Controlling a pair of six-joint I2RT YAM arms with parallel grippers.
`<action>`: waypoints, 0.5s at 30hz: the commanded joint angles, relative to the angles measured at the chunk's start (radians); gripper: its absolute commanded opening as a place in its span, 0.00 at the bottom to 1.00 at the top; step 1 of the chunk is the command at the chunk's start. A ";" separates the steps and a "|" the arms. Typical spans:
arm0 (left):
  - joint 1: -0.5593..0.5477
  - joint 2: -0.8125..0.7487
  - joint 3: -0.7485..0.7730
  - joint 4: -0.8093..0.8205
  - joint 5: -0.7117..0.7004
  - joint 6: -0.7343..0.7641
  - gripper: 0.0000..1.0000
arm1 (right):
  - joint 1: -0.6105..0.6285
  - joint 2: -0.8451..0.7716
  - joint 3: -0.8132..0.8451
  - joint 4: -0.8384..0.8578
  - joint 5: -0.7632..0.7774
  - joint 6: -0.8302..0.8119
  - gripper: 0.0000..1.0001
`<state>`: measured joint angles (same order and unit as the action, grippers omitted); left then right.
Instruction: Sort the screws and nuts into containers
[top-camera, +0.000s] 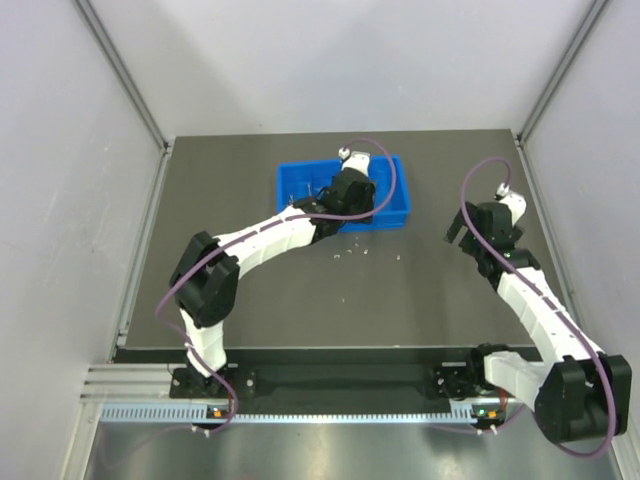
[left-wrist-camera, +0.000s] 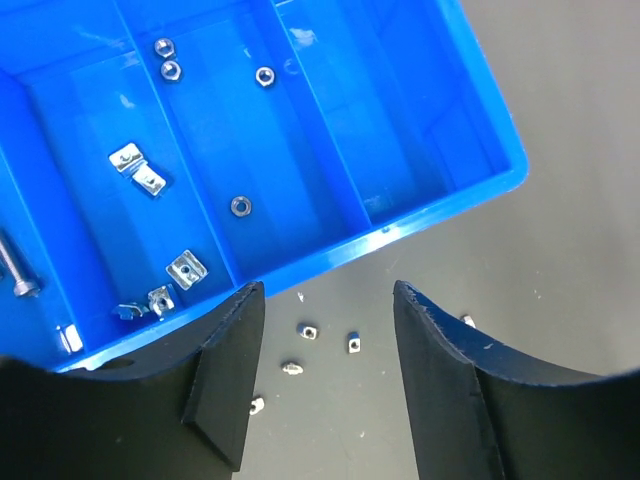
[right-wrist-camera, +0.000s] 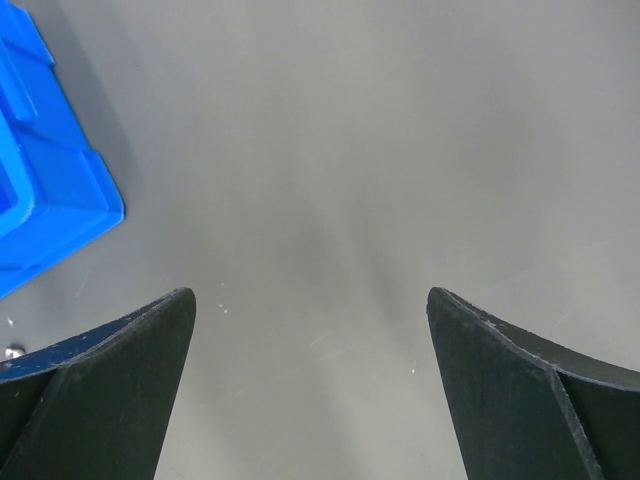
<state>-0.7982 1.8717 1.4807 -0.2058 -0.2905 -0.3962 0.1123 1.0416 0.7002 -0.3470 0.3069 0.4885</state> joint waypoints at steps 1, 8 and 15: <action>-0.001 -0.065 -0.005 -0.021 0.019 -0.007 0.61 | -0.016 -0.038 -0.001 0.025 0.037 0.021 1.00; -0.018 -0.091 -0.022 -0.061 0.019 -0.027 0.71 | -0.056 -0.043 -0.007 0.010 0.165 0.108 1.00; -0.018 -0.121 -0.065 -0.074 0.112 -0.027 0.69 | -0.172 -0.012 0.025 -0.033 0.199 0.177 1.00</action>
<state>-0.8135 1.8187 1.4433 -0.2741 -0.2405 -0.4183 -0.0067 1.0210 0.7002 -0.3618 0.4423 0.6125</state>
